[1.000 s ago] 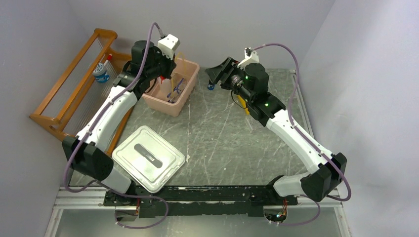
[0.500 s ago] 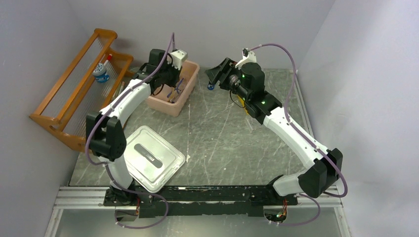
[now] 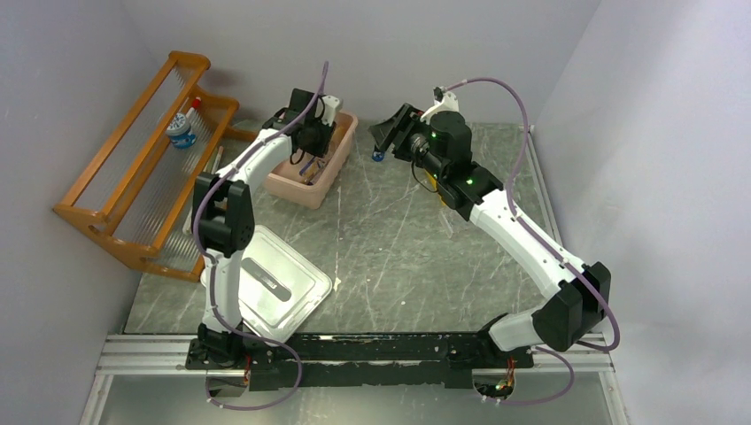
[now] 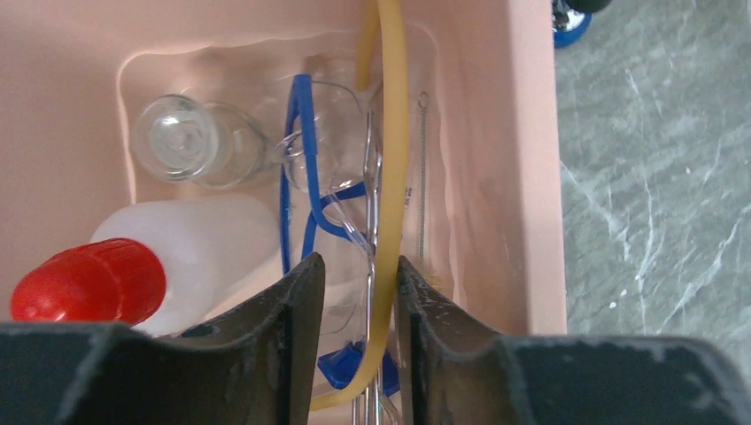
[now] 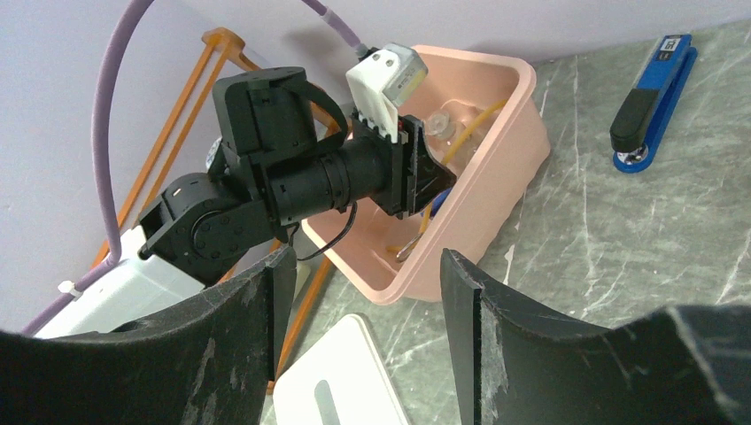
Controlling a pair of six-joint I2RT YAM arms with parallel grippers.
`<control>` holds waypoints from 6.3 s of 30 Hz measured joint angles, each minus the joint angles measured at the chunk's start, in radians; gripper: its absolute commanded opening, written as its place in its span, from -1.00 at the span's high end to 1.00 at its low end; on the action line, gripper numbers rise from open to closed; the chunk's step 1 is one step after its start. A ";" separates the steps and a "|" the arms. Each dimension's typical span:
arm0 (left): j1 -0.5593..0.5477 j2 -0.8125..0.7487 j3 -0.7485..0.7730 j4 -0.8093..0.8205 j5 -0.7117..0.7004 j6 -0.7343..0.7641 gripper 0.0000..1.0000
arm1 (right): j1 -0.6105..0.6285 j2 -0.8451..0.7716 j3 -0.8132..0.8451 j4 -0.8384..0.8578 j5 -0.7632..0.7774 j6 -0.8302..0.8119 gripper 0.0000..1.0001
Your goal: Organize the chemistry lab equipment
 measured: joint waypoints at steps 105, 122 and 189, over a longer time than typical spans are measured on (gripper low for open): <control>0.027 -1.008 -0.583 -0.049 -0.226 -0.480 -0.29 | 0.358 0.149 -0.359 -0.438 0.290 -0.330 1.00; 0.027 -0.912 -0.584 0.025 -0.087 -0.547 -0.28 | 0.210 0.132 -0.406 -0.480 0.343 -0.104 0.21; -0.184 -0.998 -0.962 0.194 0.132 -0.722 -0.70 | -0.150 -0.027 -0.331 -0.216 -0.123 -0.110 1.00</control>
